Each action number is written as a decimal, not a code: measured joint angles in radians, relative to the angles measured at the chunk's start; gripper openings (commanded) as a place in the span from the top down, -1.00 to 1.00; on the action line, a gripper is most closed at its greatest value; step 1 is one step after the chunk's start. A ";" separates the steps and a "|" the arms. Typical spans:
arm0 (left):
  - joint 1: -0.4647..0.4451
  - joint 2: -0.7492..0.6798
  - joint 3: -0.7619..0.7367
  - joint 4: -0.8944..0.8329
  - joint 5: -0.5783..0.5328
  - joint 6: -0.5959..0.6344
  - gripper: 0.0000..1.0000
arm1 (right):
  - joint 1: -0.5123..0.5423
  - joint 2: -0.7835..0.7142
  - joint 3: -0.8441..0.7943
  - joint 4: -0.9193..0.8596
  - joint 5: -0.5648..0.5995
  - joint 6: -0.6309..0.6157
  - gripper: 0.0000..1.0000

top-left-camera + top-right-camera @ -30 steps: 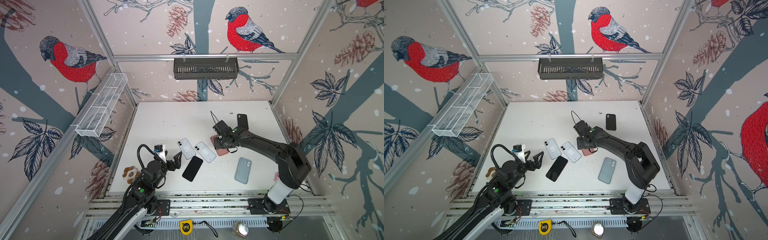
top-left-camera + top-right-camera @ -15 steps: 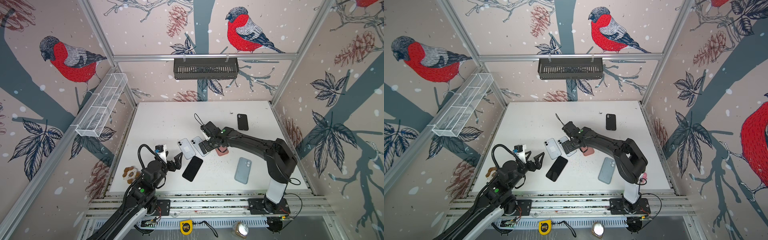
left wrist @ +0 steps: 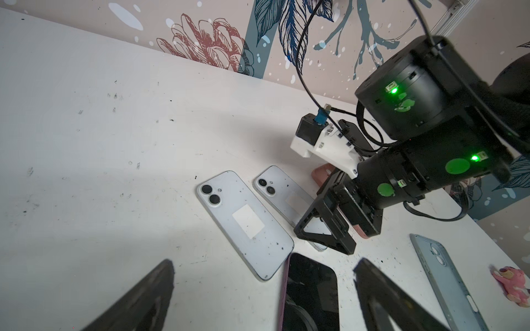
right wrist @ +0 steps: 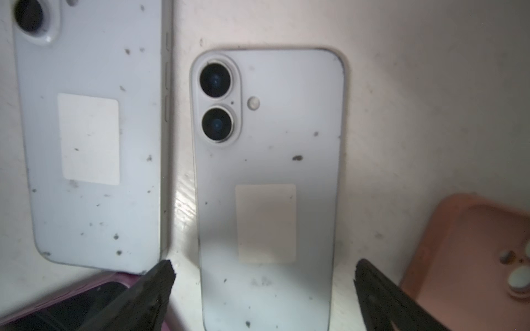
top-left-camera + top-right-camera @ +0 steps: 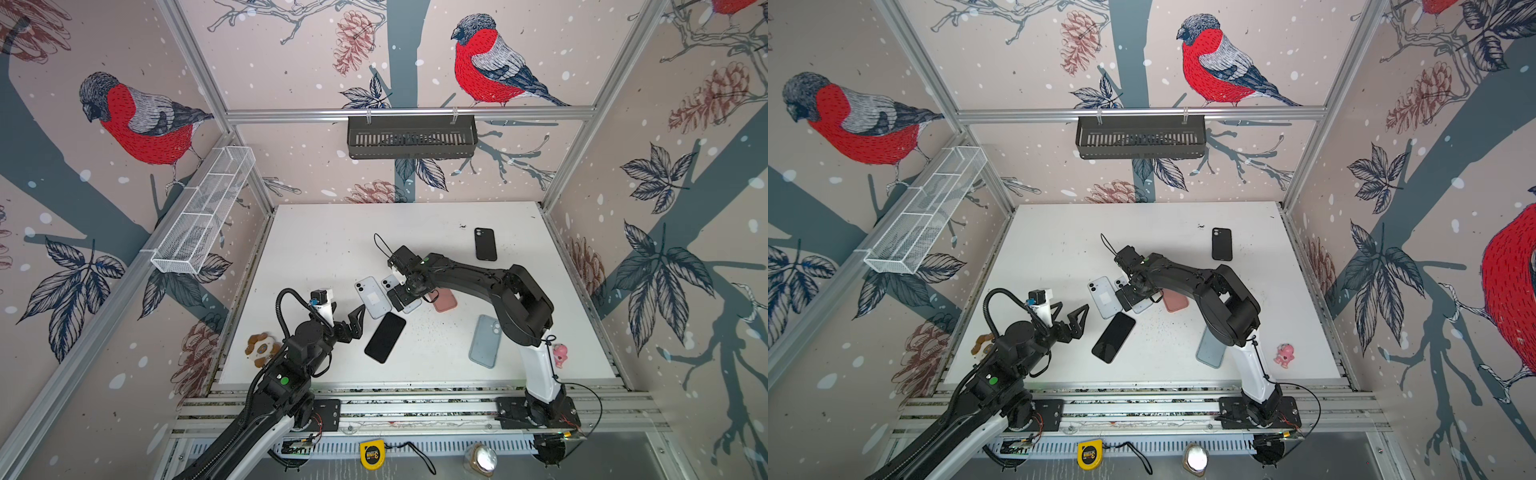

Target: Put the phone into the phone case

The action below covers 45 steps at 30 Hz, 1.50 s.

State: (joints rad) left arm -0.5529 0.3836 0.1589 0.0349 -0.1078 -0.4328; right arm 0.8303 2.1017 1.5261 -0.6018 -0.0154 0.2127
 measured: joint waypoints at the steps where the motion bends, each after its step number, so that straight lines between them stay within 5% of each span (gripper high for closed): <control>1: 0.000 -0.001 0.000 0.000 0.000 0.000 -0.95 | 0.002 0.005 -0.005 0.000 0.010 -0.002 -0.98; 11: 0.000 -0.002 0.000 0.000 0.000 0.000 -0.95 | 0.019 0.003 -0.023 0.034 0.050 0.023 -0.44; 18: 0.000 -0.006 0.000 0.000 0.000 0.000 -0.95 | 0.012 -0.072 -0.034 -0.028 0.088 0.027 -0.26; 31: 0.000 -0.016 -0.002 0.000 0.000 0.000 -0.95 | -0.159 -0.296 -0.278 -0.006 0.114 0.053 -0.24; 45: 0.000 -0.019 -0.002 0.000 0.002 0.000 -0.95 | -0.196 -0.285 -0.352 0.034 0.131 0.045 -0.24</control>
State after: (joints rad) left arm -0.5529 0.3645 0.1570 0.0349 -0.1062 -0.4332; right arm 0.6342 1.8168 1.1740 -0.5674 0.1158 0.2581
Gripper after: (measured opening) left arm 0.976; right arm 0.720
